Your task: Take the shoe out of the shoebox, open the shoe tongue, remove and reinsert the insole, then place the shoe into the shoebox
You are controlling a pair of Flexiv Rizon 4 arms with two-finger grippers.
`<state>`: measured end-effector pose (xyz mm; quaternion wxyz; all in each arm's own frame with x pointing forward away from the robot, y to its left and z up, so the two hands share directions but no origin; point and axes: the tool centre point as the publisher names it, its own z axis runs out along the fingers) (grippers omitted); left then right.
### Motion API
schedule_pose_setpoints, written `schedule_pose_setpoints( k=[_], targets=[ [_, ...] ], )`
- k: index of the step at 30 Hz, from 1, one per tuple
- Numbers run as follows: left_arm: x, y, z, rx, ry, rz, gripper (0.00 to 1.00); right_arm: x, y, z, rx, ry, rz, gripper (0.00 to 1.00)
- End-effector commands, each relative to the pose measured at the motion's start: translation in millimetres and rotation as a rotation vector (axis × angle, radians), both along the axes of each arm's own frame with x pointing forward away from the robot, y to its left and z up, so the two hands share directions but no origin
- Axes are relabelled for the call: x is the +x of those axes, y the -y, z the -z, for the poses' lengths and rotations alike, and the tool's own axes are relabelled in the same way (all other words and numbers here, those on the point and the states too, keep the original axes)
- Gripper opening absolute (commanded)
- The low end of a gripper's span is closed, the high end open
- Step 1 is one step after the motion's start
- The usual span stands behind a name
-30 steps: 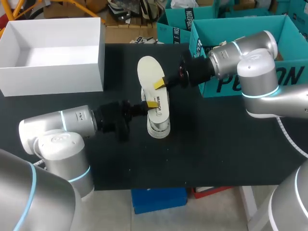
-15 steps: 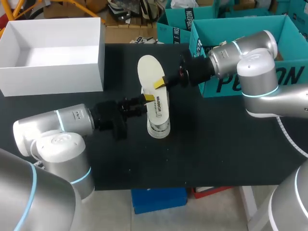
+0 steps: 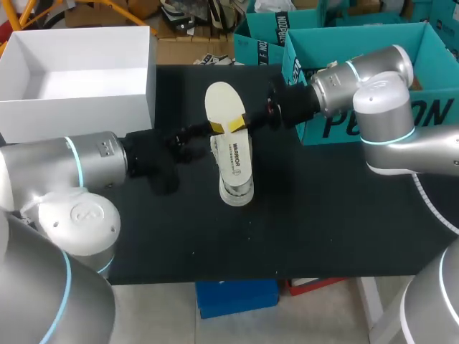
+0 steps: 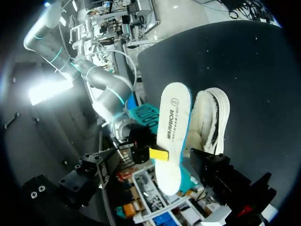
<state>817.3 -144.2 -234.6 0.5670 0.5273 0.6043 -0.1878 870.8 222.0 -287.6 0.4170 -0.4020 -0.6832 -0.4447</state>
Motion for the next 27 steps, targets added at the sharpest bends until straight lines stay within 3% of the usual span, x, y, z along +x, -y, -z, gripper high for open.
schedule_pose_setpoints(
  k=[1,13,27],
  targets=[
    [4.3,1.7,-13.3,0.304,-0.127,-0.067,1.00,1.3,-0.9,1.1,0.000,-0.001,-0.002,0.00],
    [7.7,18.5,-30.6,0.553,-0.147,-0.009,1.00,1.3,-0.9,1.1,0.000,-0.001,-0.002,0.00],
    [15.2,28.0,-52.2,0.746,-0.072,-0.060,1.00,1.3,-0.9,1.1,0.000,-0.001,-0.002,0.00]
  ],
)
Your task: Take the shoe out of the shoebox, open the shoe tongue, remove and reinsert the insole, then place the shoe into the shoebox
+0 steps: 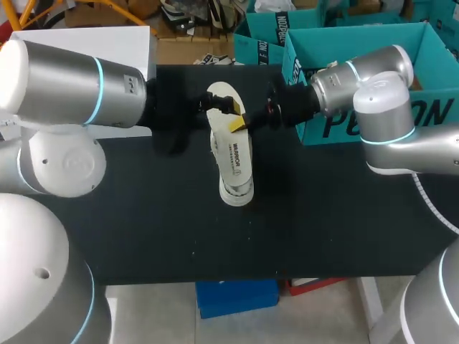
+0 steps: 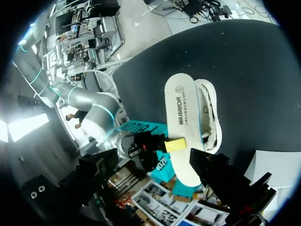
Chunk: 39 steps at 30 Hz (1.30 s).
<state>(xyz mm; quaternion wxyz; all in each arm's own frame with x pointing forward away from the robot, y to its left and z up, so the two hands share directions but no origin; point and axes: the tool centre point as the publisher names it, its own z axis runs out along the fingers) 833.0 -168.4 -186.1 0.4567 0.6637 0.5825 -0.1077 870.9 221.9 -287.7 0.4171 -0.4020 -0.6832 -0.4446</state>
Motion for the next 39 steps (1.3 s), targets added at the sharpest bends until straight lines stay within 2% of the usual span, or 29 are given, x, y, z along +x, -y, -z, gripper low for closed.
schedule_pose_setpoints(
  k=[1,12,14,30,39],
  targets=[
    [0.2,4.1,-3.9,0.407,-0.030,-0.216,1.00,1.1,-1.0,1.0,0.000,-0.001,-0.002,0.00],
    [-1.4,15.1,-1.6,0.438,-0.052,-0.200,1.00,1.1,-1.0,1.0,0.000,-0.001,-0.002,0.00],
    [-2.7,14.2,3.5,0.481,-0.052,-0.196,1.00,1.1,-1.0,1.0,0.000,-0.001,-0.002,0.00],
    [-2.7,14.2,3.5,0.481,-0.052,-0.196,1.00,1.1,-1.0,1.0,0.000,-0.001,-0.002,0.00],
    [3.1,19.6,9.9,0.466,-0.165,-0.251,1.00,1.1,-1.0,1.0,0.000,-0.001,-0.002,0.00]
  ],
)
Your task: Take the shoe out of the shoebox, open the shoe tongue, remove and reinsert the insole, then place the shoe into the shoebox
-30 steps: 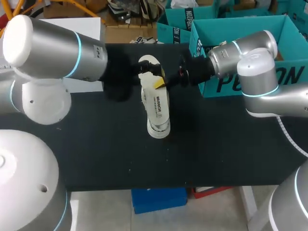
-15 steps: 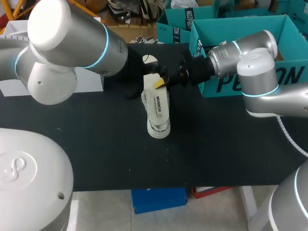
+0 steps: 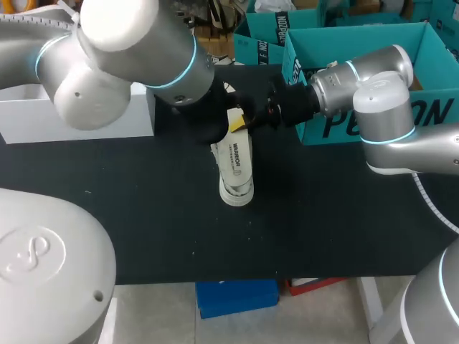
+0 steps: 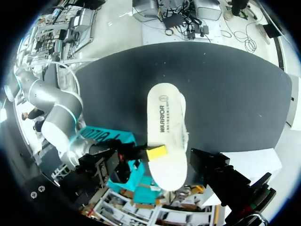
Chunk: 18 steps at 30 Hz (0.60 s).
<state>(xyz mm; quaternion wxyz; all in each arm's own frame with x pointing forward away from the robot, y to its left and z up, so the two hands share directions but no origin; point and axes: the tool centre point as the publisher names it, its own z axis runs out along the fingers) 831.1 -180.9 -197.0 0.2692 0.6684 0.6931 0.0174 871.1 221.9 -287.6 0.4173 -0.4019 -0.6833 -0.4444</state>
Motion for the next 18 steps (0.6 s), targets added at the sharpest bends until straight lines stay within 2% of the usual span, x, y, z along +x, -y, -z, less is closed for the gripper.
schedule_pose_setpoints(
  k=[1,18],
  targets=[
    [4.8,7.8,-1.6,0.039,-0.007,-0.032,1.00,0.9,-1.0,1.1,0.000,0.000,-0.001,0.00],
    [-15.2,7.9,6.1,0.104,-0.021,-0.127,1.00,0.9,-1.0,1.1,0.000,0.000,-0.001,0.00]
  ],
)
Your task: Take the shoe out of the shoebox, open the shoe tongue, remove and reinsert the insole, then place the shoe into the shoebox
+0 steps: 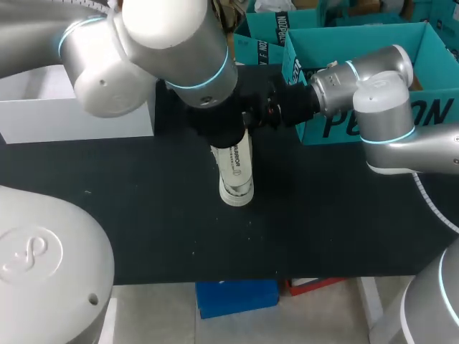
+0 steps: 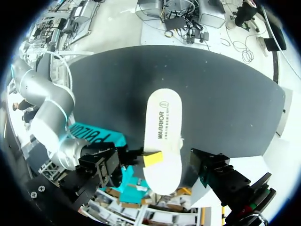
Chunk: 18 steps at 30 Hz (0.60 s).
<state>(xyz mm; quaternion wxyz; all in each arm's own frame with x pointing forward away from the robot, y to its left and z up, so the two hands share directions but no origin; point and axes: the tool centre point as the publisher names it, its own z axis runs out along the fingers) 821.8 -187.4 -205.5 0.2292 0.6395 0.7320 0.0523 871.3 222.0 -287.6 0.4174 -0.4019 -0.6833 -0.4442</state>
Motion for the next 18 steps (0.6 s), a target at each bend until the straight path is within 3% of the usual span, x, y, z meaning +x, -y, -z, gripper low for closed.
schedule_pose_setpoints(
  k=[1,9,18],
  targets=[
    [-7.1,1.3,-1.8,0.023,0.008,-0.014,1.00,0.7,-1.0,1.1,0.000,0.000,-0.001,0.00],
    [-19.9,1.7,7.0,0.020,-0.041,-0.010,1.00,0.7,-1.0,1.1,0.000,0.000,-0.001,0.00],
    [-21.1,-1.0,15.2,0.050,-0.043,-0.016,1.00,0.7,-1.0,1.1,0.000,0.000,-0.001,0.00]
  ],
)
